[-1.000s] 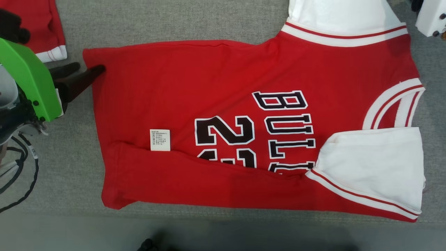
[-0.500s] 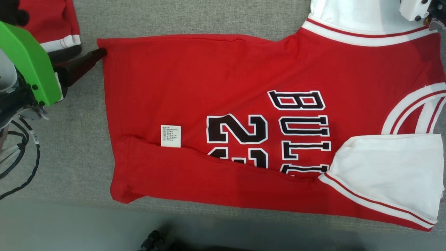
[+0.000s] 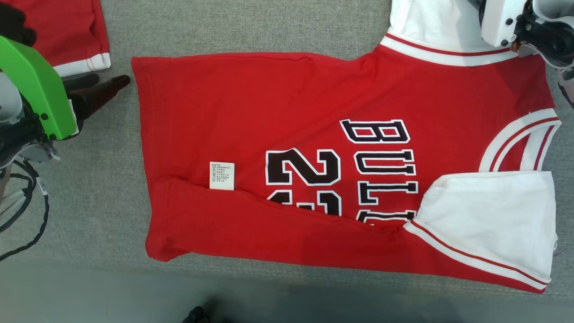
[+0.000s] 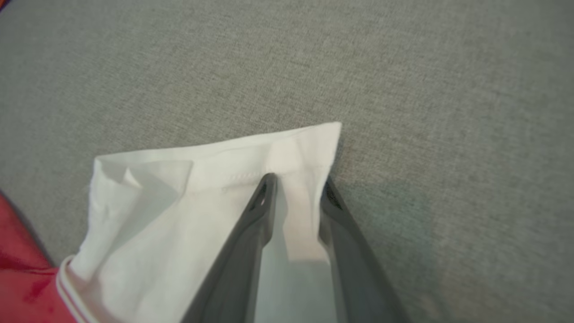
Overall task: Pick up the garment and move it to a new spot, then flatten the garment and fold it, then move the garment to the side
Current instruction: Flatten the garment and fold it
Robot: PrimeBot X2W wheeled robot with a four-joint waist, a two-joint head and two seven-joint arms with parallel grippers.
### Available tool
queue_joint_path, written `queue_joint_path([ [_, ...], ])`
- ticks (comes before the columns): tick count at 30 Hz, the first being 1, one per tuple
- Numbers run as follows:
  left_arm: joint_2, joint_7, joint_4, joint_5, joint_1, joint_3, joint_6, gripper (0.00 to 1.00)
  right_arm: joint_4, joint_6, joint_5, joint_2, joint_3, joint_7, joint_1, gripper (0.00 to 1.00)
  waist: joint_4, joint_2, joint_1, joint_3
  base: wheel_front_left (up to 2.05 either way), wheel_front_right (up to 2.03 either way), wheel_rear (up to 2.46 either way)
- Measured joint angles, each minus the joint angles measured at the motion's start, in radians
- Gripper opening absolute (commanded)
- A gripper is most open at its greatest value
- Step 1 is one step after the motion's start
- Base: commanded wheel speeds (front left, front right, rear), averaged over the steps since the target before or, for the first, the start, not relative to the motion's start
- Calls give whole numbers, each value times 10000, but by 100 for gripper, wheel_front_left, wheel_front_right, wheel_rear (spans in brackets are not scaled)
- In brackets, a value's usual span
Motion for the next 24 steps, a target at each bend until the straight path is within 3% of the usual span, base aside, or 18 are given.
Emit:
queue_joint_path([
  [24, -29, 326, 58, -633, -359, 104, -270, 100, 807, 499, 169, 587, 29, -236, -317, 0, -371, 0, 0, 31, 0, 0, 0],
])
